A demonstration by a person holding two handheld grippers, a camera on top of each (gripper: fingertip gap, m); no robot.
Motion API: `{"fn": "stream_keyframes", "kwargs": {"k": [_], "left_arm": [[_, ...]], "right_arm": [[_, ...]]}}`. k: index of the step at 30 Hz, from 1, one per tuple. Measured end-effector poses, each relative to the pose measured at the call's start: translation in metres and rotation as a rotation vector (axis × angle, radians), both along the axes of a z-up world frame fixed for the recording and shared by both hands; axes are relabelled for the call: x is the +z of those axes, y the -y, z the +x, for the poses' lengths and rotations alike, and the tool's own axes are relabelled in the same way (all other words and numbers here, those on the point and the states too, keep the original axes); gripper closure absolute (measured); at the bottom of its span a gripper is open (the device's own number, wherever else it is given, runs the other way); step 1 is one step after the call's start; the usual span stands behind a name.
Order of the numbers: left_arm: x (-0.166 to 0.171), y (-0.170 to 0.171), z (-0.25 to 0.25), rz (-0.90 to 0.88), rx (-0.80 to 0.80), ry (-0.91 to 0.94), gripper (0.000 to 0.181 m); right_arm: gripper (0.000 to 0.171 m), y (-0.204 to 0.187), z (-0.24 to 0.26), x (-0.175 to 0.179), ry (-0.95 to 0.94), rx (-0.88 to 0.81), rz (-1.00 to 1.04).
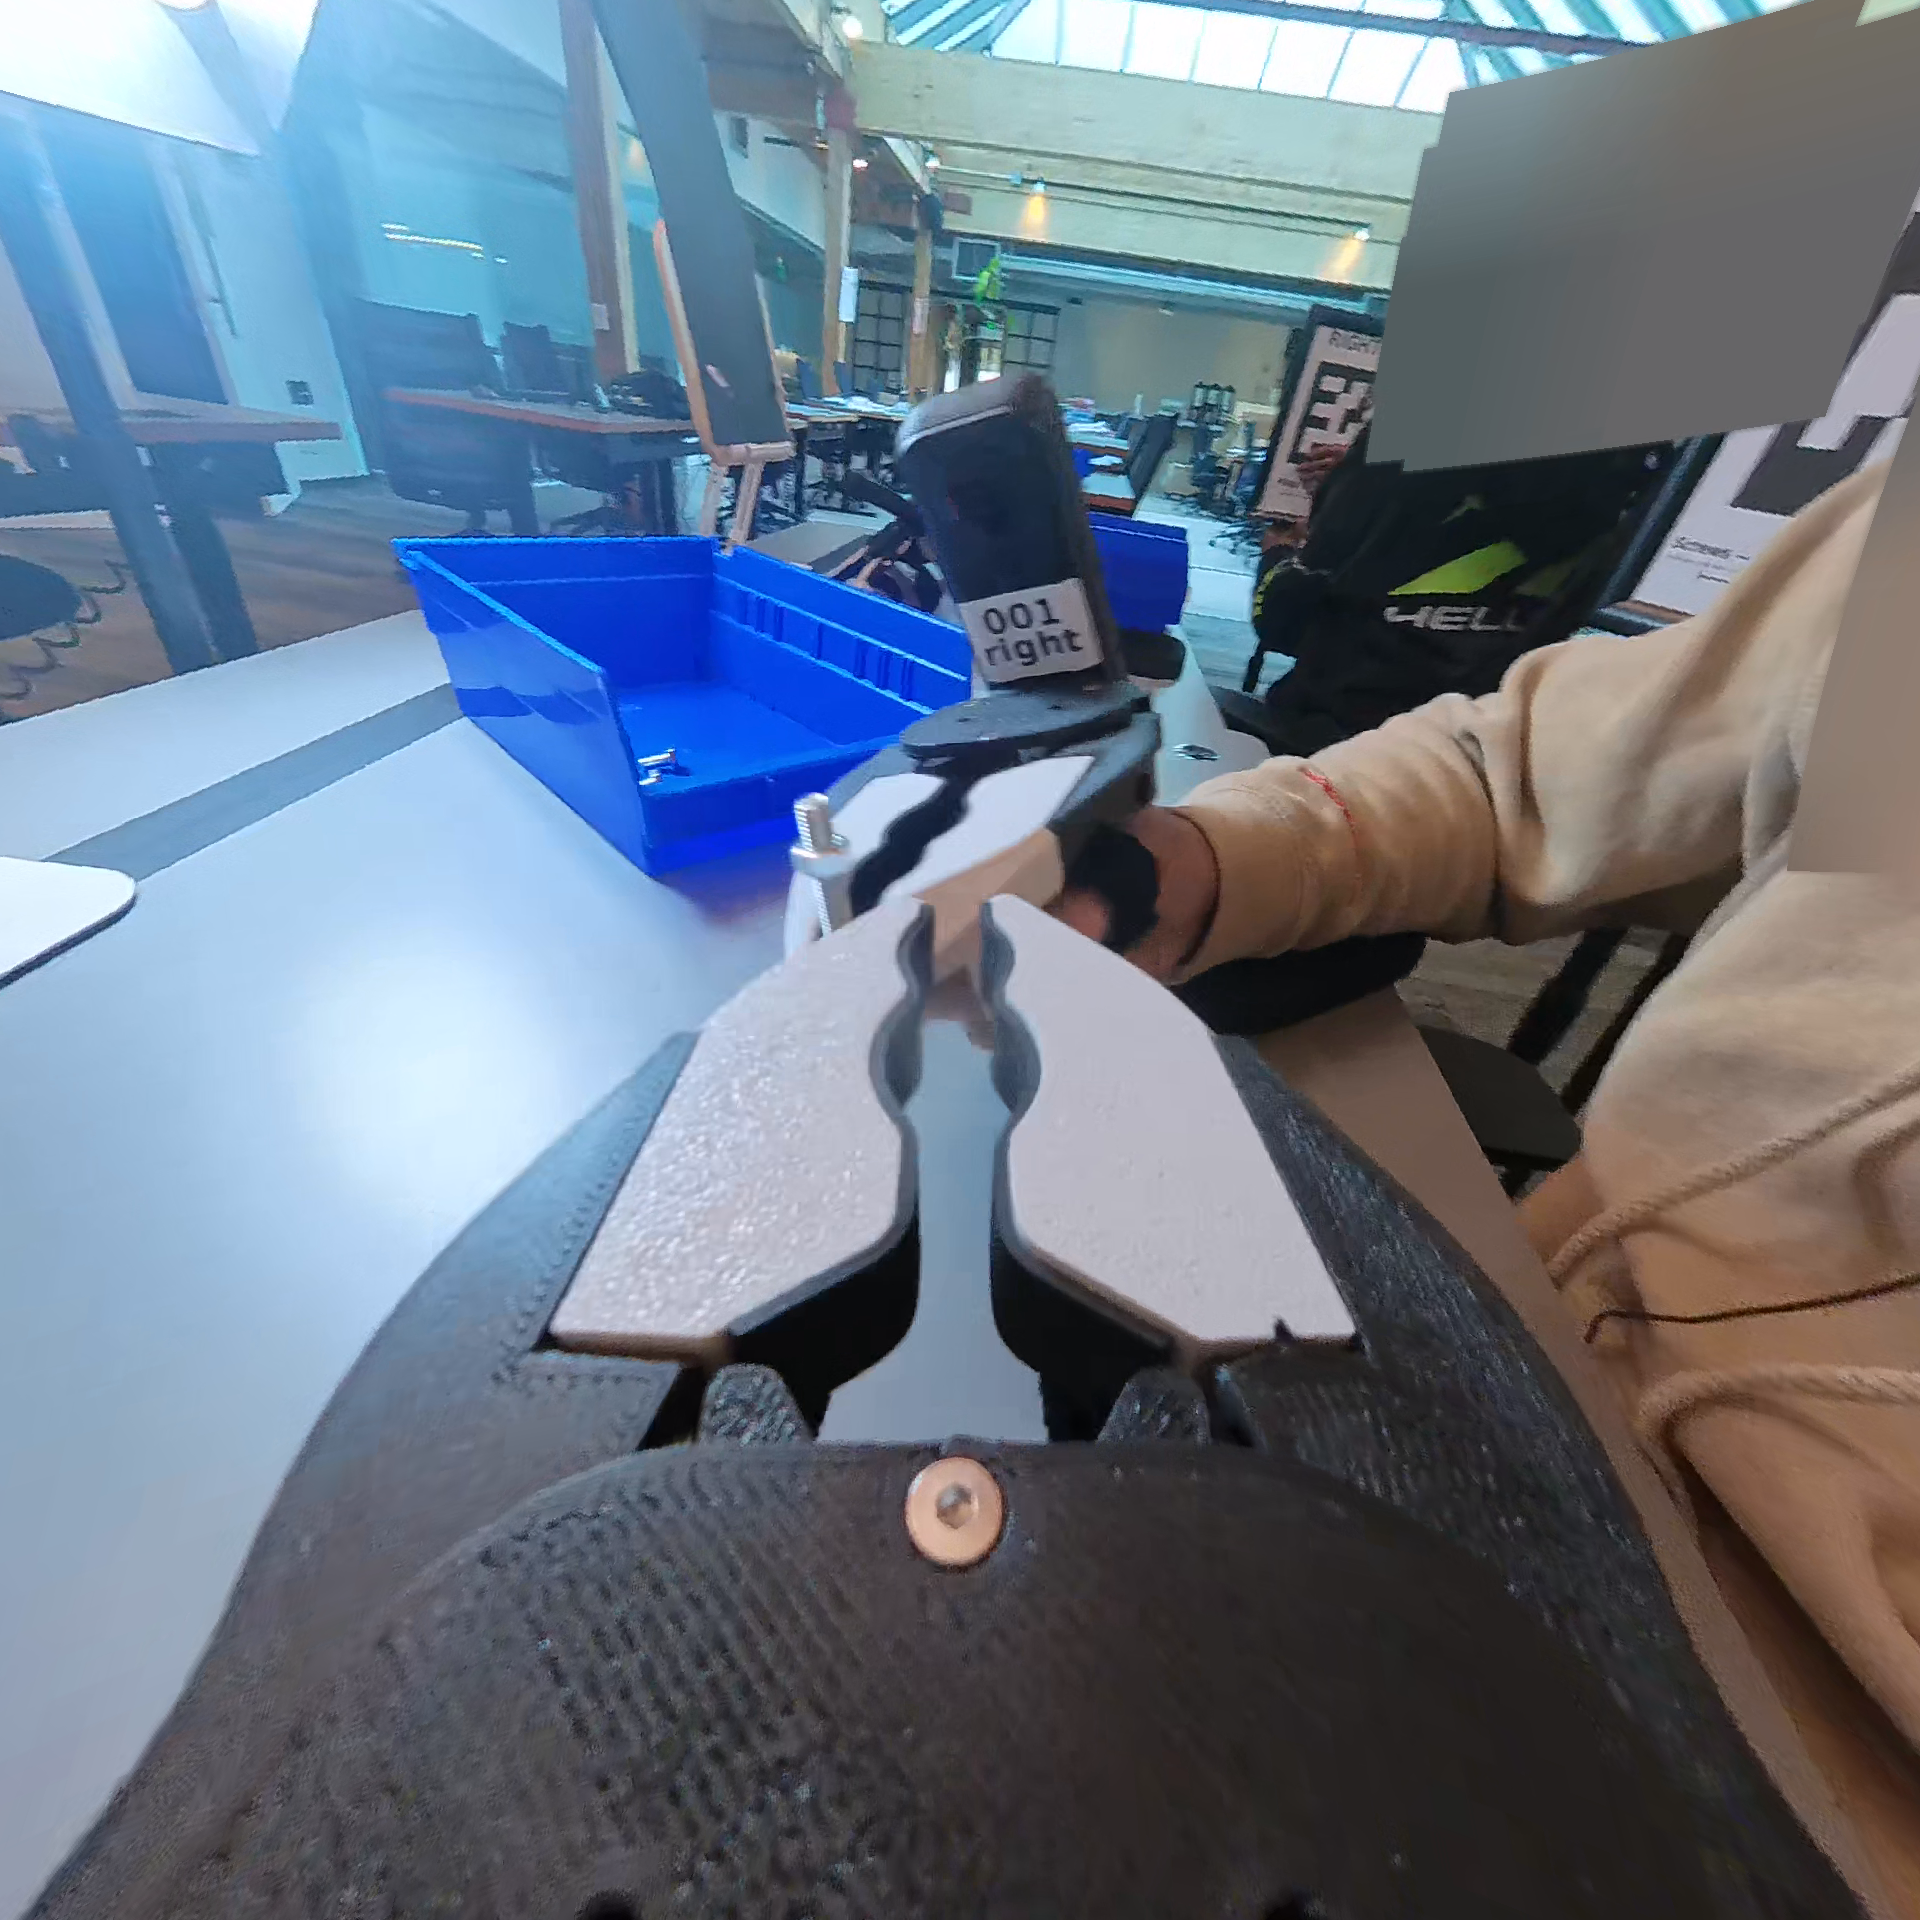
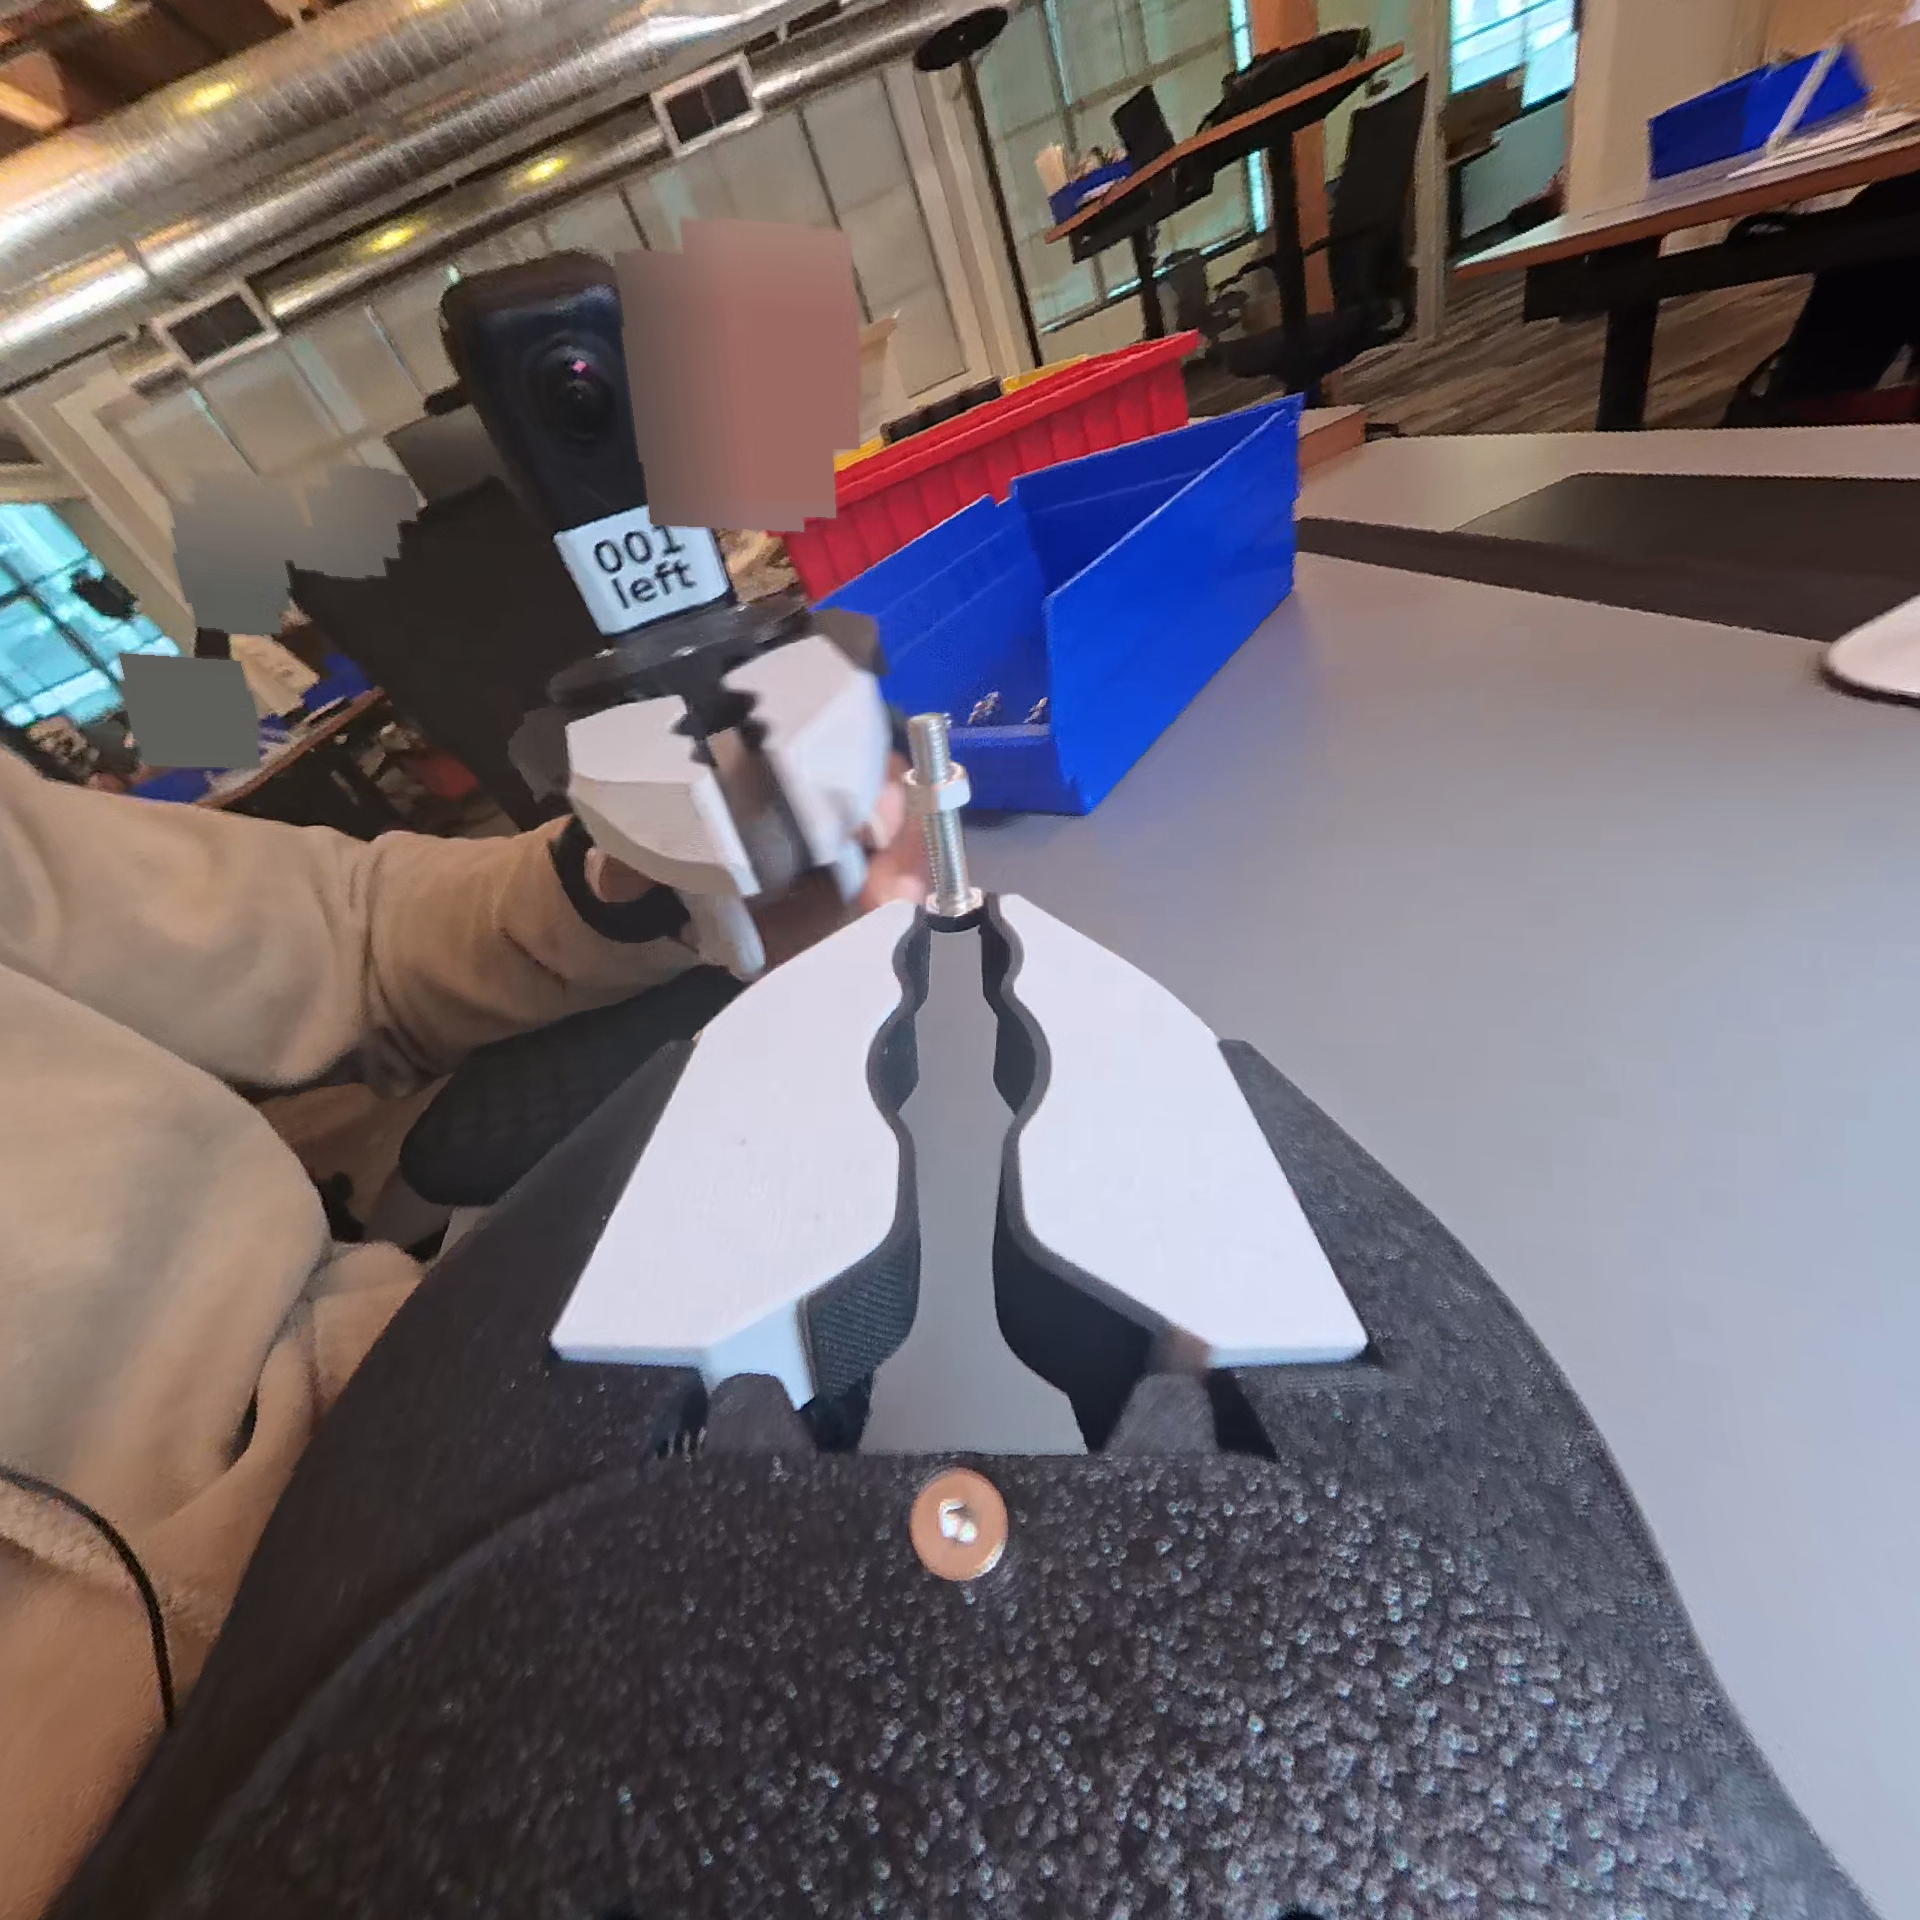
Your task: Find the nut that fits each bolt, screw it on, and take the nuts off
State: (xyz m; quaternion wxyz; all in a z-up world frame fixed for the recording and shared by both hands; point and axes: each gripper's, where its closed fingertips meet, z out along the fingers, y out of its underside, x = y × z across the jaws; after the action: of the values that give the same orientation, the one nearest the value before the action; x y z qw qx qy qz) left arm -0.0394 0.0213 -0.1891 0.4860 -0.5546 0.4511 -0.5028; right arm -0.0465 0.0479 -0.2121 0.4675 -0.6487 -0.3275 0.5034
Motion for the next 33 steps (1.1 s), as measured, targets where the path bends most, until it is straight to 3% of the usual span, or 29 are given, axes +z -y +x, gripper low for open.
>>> {"fn": "stream_keyframes", "kwargs": {"k": [4, 9, 11, 13, 21, 24, 25, 26, 33], "left_arm": [[0.001, -0.006, -0.003, -0.004, 0.031, 0.01, 0.172], [-0.001, -0.012, -0.001, -0.01, 0.076, 0.013, 0.149], [-0.001, -0.008, 0.0, -0.002, 0.055, 0.004, 0.153], [0.003, -0.002, -0.003, 0.0, 0.006, 0.013, 0.178], [0.0, -0.015, -0.002, -0.002, 0.094, 0.013, 0.148], [0.0, -0.007, 0.0, 0.003, 0.052, 0.01, 0.152], [0.002, -0.002, -0.001, 0.006, 0.016, 0.011, 0.173], [0.004, -0.001, -0.002, -0.001, 0.006, 0.023, 0.175], [0.0, -0.015, -0.002, -0.01, 0.089, 0.018, 0.149]], "right_arm": [[0.162, -0.005, 0.005, -0.001, -0.005, -0.017, -0.018], [0.162, 0.011, -0.011, -0.008, 0.033, 0.058, 0.002], [0.162, 0.007, -0.008, -0.007, 0.031, 0.041, 0.002], [0.162, -0.001, -0.001, -0.004, 0.011, -0.002, -0.009], [0.162, 0.01, -0.01, -0.006, 0.031, 0.055, 0.007], [0.162, 0.005, -0.006, -0.005, 0.024, 0.028, 0.004], [0.162, 0.0, -0.002, -0.004, 0.008, 0.004, -0.005], [0.162, -0.003, 0.001, -0.002, -0.002, -0.008, -0.016], [0.161, 0.011, -0.01, -0.006, 0.032, 0.054, 0.013]]}}
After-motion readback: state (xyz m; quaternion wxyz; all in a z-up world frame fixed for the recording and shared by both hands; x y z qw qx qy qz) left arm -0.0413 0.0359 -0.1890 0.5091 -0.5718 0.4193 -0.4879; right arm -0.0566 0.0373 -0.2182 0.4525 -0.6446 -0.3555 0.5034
